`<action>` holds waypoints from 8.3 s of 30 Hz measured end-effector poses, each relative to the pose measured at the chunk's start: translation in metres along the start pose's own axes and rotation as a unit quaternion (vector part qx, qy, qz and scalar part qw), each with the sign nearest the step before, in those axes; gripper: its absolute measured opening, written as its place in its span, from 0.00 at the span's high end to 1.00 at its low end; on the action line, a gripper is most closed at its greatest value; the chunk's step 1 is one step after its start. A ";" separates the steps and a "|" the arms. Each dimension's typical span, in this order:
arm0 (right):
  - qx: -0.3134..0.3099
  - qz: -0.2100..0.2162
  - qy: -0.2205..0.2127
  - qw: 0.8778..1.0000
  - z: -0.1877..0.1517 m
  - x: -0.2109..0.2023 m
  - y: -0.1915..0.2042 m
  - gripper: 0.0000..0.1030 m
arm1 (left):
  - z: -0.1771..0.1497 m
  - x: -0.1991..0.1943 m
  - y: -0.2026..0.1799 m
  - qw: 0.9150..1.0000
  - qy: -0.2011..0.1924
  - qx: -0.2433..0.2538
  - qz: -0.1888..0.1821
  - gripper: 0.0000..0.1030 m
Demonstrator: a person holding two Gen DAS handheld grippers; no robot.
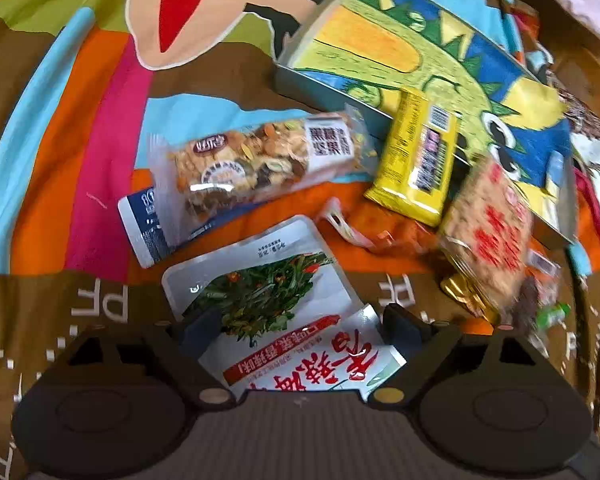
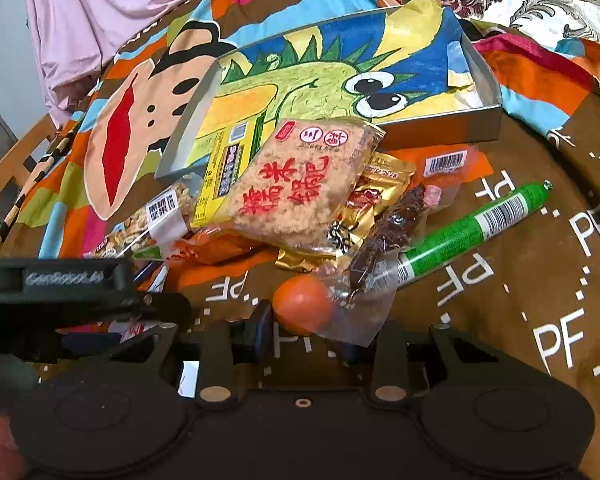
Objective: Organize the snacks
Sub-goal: 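Close the left gripper on the vegetable pouch while the right gripper grasps the tangerine, then carry the pouch and tangerine into the dinosaur tray and release both, then lift both tools away from the tray, then grasp the rice-cracker bag with the left gripper while the right gripper grasps the dried-meat pack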
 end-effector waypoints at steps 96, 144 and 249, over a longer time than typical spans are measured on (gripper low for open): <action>-0.137 -0.082 -0.146 0.976 0.141 0.083 0.011 0.65 | 0.184 0.041 -0.048 0.971 -0.223 0.061 -0.065 0.08; -0.142 -0.063 -0.330 0.931 0.075 -0.139 0.012 0.01 | 0.046 -0.139 -0.048 0.918 -0.370 0.143 0.000 0.00; -0.256 -0.160 -0.061 0.951 0.007 0.002 0.007 0.55 | 0.027 0.030 -0.123 0.909 -0.104 0.393 -0.095 0.24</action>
Point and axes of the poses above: each gripper's, at about its wrist camera, not at the fingertips, and x roughly the way its jaws point, y to its left, z to its top, the point moved 5 cm from there along x, roughly the way its jaws point, and after that the axes turned 3 degrees about -z, right-handed, at the moved point
